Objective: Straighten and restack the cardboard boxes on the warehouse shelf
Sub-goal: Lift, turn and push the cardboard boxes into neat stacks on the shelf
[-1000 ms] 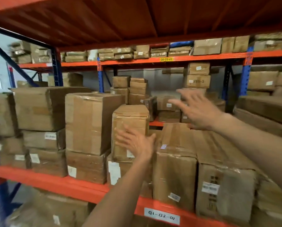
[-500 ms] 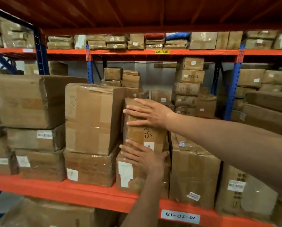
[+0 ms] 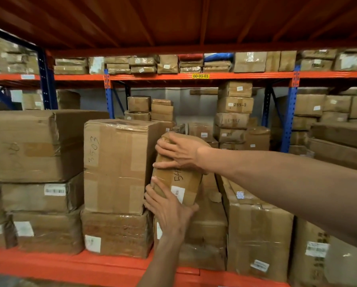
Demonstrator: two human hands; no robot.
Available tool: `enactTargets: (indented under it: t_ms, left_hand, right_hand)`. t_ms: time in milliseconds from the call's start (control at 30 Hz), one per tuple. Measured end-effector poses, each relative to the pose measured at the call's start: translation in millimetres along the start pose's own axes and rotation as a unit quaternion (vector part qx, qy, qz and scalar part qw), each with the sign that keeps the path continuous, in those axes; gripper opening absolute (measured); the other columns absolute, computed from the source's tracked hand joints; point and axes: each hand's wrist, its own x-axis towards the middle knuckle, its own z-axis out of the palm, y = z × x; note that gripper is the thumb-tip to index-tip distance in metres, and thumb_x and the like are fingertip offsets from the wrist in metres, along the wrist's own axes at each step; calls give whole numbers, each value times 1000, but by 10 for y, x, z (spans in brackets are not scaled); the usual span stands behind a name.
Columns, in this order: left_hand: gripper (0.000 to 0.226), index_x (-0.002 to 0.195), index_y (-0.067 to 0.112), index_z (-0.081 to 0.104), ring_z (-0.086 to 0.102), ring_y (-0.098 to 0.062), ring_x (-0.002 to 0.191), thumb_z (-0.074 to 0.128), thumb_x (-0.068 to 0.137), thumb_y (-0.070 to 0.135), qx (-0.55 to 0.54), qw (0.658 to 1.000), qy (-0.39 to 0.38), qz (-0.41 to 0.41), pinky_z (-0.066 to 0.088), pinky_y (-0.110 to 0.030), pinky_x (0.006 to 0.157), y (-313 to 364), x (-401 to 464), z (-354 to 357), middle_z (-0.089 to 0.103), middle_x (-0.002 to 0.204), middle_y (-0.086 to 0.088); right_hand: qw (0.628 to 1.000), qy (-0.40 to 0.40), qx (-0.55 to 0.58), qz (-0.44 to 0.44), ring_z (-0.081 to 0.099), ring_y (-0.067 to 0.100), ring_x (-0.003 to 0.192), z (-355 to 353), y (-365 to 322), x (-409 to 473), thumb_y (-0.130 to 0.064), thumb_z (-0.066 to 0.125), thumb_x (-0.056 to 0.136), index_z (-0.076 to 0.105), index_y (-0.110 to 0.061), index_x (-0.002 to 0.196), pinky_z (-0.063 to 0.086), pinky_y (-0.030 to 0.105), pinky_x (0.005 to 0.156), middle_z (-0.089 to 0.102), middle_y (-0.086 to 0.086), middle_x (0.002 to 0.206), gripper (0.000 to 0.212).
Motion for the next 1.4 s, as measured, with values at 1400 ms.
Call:
enactTargets:
  t_ms: [1400]
  left_hand:
    - [151, 159, 19, -9, 2, -50, 146, 74, 49, 83, 286, 748, -70, 594, -13, -60, 117, 2861, -980, 638, -1, 159, -30]
  right_hand:
    - [805, -106, 349, 468, 17, 47, 140, 1896, -1346, -4388, -82, 77, 42, -16, -21, 158, 15, 66, 111, 13, 31, 150, 161]
